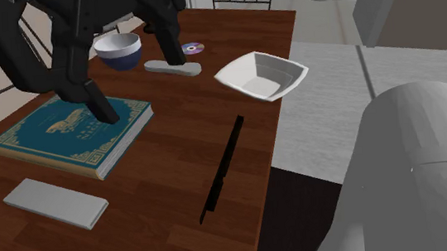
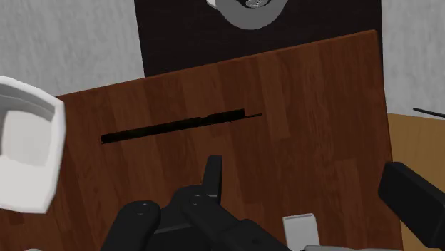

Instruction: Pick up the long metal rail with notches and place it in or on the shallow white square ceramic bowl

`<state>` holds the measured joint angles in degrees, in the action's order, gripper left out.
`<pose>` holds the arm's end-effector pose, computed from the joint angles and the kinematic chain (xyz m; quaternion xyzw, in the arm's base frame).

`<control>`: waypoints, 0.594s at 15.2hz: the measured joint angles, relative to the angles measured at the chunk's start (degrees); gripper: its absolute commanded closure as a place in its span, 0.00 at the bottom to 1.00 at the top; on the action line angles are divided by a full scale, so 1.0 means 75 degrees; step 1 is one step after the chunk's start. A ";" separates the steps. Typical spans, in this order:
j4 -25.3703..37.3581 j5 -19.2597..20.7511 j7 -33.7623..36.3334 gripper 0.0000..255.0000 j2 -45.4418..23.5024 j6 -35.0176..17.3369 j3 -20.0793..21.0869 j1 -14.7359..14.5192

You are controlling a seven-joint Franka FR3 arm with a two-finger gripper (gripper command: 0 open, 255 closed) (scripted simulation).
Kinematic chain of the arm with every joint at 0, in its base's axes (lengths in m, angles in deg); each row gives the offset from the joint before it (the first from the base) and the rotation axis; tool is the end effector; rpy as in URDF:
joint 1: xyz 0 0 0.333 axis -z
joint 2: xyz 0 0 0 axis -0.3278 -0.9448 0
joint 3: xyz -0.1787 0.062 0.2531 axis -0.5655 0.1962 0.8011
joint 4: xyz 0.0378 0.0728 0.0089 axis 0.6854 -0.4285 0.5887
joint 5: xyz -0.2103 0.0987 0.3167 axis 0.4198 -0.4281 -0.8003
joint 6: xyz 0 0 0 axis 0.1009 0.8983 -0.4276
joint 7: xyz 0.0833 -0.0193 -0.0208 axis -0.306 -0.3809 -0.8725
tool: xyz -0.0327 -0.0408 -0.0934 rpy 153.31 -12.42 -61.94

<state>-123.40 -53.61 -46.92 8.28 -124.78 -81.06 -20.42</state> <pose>0.2871 -0.0061 0.5462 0.9920 -0.0678 -0.1054 0.0147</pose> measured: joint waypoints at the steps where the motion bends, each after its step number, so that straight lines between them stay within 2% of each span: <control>1: 0.0000 0.0000 0.0000 0.00 0.0000 0.0000 0.0000 0.0000; 5: -0.0587 -0.0091 0.0960 0.00 -0.0095 -0.0716 -0.0049 0.0538; 9: -0.1431 -0.0227 0.2225 0.00 -0.0280 -0.1818 -0.0099 0.1226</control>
<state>-134.13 -55.31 -30.23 6.17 -138.42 -81.80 -11.22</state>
